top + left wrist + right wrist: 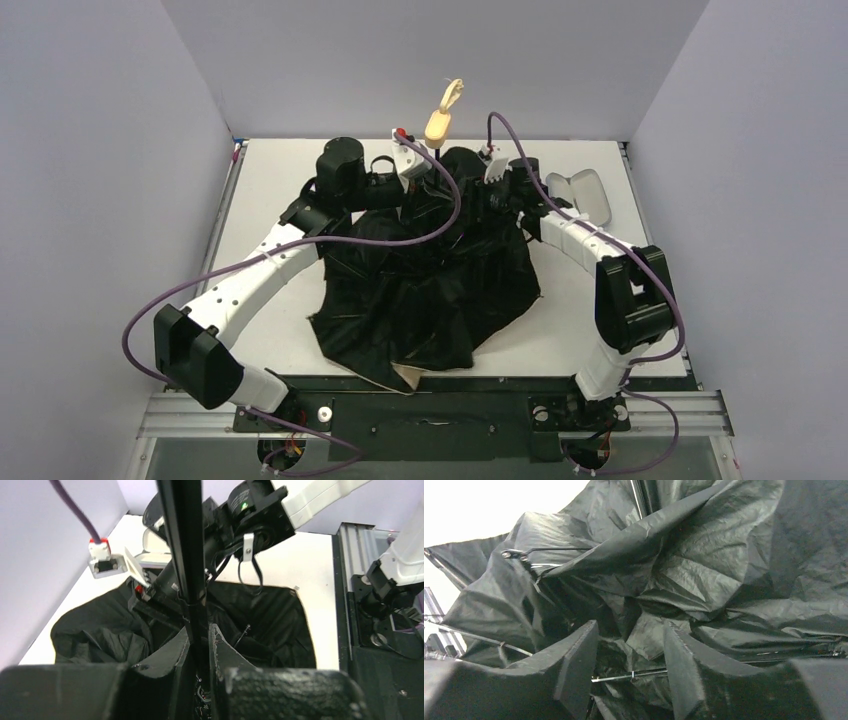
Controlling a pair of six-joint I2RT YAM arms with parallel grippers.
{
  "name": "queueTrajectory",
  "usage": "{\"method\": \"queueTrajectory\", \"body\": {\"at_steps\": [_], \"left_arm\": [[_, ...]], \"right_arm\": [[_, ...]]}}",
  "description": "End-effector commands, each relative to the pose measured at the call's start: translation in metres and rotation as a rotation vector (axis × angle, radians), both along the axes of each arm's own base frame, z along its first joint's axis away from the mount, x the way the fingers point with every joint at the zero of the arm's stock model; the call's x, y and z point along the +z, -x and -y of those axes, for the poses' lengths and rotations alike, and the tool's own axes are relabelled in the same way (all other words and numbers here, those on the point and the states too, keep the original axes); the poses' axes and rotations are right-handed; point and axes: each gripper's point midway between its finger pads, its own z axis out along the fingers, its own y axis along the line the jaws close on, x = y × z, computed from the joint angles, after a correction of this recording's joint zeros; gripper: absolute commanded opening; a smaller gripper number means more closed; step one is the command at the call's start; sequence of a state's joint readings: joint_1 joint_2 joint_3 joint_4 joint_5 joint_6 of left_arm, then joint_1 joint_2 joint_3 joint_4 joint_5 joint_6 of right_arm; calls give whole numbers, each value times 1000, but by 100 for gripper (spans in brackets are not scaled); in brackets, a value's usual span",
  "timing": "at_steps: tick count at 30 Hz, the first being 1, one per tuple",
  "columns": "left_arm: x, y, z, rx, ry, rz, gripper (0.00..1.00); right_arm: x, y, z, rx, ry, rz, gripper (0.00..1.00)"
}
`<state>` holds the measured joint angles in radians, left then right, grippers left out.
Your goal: Open the umbrella
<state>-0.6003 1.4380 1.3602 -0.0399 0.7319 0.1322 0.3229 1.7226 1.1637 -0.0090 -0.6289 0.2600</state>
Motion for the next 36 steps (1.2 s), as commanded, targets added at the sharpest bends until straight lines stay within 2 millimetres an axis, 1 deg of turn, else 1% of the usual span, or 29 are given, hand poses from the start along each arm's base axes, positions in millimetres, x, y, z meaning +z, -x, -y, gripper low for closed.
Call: {"method": "queueTrajectory", "body": {"at_steps": [1, 2, 3, 4, 5, 6, 7, 8, 9, 10, 12, 14, 15, 16, 18, 19, 20, 23, 25, 27, 28, 29, 30, 31, 32, 33, 34, 35, 36], "left_arm": [[72, -7, -17, 53, 95, 231, 0], [70, -13, -16, 68, 92, 228, 0], [70, -16, -16, 76, 92, 227, 0], [68, -21, -15, 85, 91, 225, 0], [67, -23, -15, 89, 94, 217, 0], [68, -27, -14, 94, 104, 223, 0], [67, -28, -14, 95, 110, 218, 0], [67, -30, -13, 94, 117, 224, 0], [67, -31, -13, 94, 121, 221, 0], [67, -34, -14, 95, 127, 226, 0], [67, -39, -15, 98, 136, 222, 0], [67, -46, -17, 107, 139, 222, 0], [68, -48, -17, 109, 138, 223, 0], [67, -52, -20, 116, 135, 221, 0], [64, -58, -24, 128, 132, 214, 0], [63, -63, -28, 138, 133, 205, 0], [61, -63, -29, 135, 135, 198, 0], [49, -73, -35, 154, 124, 179, 0], [39, -77, -36, 159, 112, 164, 0], [27, -81, -37, 167, 97, 142, 0], [20, -83, -38, 172, 91, 127, 3], [15, -88, -40, 190, 86, 114, 12], [10, -89, -41, 198, 85, 94, 17], [8, -93, -46, 212, 86, 80, 28], [3, -93, -49, 222, 94, 38, 33], [6, -96, -57, 236, 107, 33, 39], [-1, -94, -61, 246, 129, -46, 41], [4, -94, -72, 258, 152, -49, 44], [-6, -92, -77, 268, 159, -100, 46]], "right_arm": [[57, -18, 8, 19, 27, 168, 53], [74, -13, 7, 24, 6, 191, 55], [83, -8, 4, 34, -26, 184, 58], [98, -1, 4, 39, -48, 204, 59], [103, 5, 2, 45, -74, 188, 59], [116, 12, 2, 47, -96, 207, 59], [114, 19, 1, 49, -116, 182, 54], [123, 25, -1, 54, -132, 197, 51], [120, 32, -2, 54, -142, 177, 45], [118, 38, -7, 68, -147, 170, 43], [100, 53, -20, 107, -136, 116, 39], [74, 66, -29, 144, -97, 59, 37], [55, 69, -29, 153, -67, 35, 36], [44, 73, -28, 159, -48, 13, 36], [9, 80, -13, 177, 50, -28, 36], [-8, 79, -3, 197, 107, -25, 36], [-24, 85, 8, 209, 159, -51, 36], [-60, 84, 40, 183, 254, -118, 36], [-75, 82, 57, 159, 302, -154, 35], [-83, 82, 67, 148, 330, -183, 35], [-84, 81, 70, 149, 344, -181, 35], [-86, 84, 72, 151, 353, -195, 35], [-84, 83, 72, 158, 355, -191, 35], [-83, 85, 72, 165, 353, -196, 35], [-79, 85, 69, 173, 343, -188, 35], [-74, 85, 67, 179, 337, -179, 35], [-68, 85, 63, 188, 322, -168, 35], [-60, 86, 60, 195, 311, -150, 35], [-54, 87, 54, 206, 290, -141, 36]]}}
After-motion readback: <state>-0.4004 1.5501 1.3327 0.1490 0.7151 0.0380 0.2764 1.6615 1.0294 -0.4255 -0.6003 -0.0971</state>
